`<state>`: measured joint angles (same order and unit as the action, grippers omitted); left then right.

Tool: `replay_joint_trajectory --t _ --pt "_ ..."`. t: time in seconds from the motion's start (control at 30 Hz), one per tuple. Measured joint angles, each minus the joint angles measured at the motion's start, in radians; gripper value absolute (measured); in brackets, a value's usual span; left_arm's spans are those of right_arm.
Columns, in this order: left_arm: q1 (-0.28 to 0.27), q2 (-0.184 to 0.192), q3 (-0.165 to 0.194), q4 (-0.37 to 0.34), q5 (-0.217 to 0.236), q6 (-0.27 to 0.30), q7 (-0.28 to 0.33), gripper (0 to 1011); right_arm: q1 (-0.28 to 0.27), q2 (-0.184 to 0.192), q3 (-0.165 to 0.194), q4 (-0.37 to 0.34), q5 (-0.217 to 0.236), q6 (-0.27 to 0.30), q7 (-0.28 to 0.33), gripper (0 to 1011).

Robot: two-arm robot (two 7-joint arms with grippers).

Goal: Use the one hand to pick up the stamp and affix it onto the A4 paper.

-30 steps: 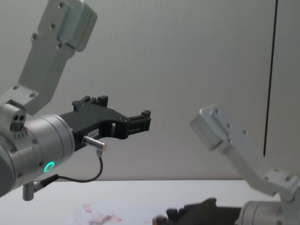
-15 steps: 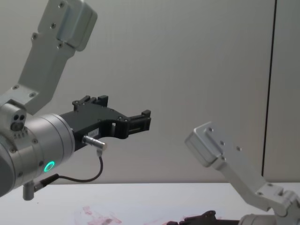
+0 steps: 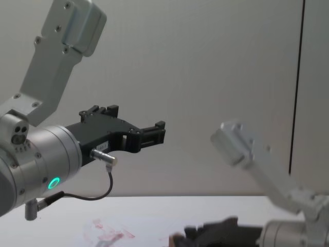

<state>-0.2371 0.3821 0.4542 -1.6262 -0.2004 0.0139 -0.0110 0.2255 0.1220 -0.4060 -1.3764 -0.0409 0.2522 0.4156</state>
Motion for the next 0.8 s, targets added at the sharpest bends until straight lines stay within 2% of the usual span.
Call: replay_joint_trajectory --t 0.27,0.43,0.6,0.8 --pt "0.000 0.000 0.000 0.000 0.000 0.000 0.000 1001 0.004 0.014 0.034 -0.098 0.086 0.008 -0.024 205" --pt "0.000 0.000 0.000 0.000 0.000 0.000 0.000 1001 0.001 0.041 0.069 -0.163 0.142 0.025 -0.046 205" --pt "0.000 0.000 0.000 0.000 0.000 0.000 0.000 1001 -0.007 0.067 0.093 -0.198 0.167 0.038 -0.062 205" --pt "0.000 0.000 0.000 0.000 0.000 0.000 0.000 1002 -0.025 0.107 0.123 -0.219 0.173 0.049 -0.076 206"
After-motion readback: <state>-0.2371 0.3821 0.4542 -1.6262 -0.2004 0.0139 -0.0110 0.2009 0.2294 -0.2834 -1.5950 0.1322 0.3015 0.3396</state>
